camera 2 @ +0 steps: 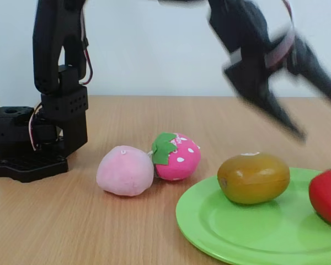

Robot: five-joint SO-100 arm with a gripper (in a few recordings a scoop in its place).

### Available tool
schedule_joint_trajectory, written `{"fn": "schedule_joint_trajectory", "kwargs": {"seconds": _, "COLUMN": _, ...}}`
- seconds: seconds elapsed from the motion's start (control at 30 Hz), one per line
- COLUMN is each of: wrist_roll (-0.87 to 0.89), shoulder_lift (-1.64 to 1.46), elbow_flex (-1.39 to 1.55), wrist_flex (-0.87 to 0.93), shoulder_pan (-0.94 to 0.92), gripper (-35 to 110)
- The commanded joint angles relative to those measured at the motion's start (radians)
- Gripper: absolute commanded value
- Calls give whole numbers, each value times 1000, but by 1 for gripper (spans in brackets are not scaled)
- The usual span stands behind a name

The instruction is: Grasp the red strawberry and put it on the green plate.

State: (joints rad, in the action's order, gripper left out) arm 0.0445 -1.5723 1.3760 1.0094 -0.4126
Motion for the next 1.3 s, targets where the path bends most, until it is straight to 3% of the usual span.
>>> {"fn": "schedule_joint_trajectory", "kwargs": {"seconds": 0.0, "wrist_roll": -77, "shoulder_lift": -256, "elbow_flex": 61, "wrist_flex": -14, "shoulder_pan": 92, "gripper": 0}}
{"fn": "schedule_joint_trajectory", "kwargs": {"seconds": 0.07, "wrist_roll": -118, "shoulder_lift": -391, "elbow_flex": 166, "wrist_flex": -95, "shoulder_pan": 160, "gripper": -8}}
{"fn": "schedule_joint_trajectory", "kwargs": {"seconds": 0.33, "wrist_roll": -193, "shoulder_lift": -911, "elbow_flex": 815, "wrist_flex": -414, "shoulder_pan": 390, "gripper": -8}}
{"fn": "schedule_joint_trajectory", "kwargs": {"seconds": 0.6, "wrist_roll": -218, "shoulder_lift": -1410, "elbow_flex": 1578, "wrist_flex": -531, "shoulder_pan": 397, "gripper": -8}}
{"fn": "schedule_joint_trajectory", "kwargs": {"seconds": 0.83, "wrist_roll": -244, "shoulder_lift": -1572, "elbow_flex": 1815, "wrist_flex": -448, "shoulder_pan": 393, "gripper": -8}}
{"fn": "schedule_joint_trajectory", "kwargs": {"seconds": 1.03, "wrist_roll": -43, "shoulder_lift": -1620, "elbow_flex": 1798, "wrist_flex": -241, "shoulder_pan": 407, "gripper": -8}}
{"fn": "schedule_joint_trajectory", "kwargs": {"seconds": 1.27, "wrist_roll": -31, "shoulder_lift": -1692, "elbow_flex": 1747, "wrist_flex": 31, "shoulder_pan": 480, "gripper": -8}}
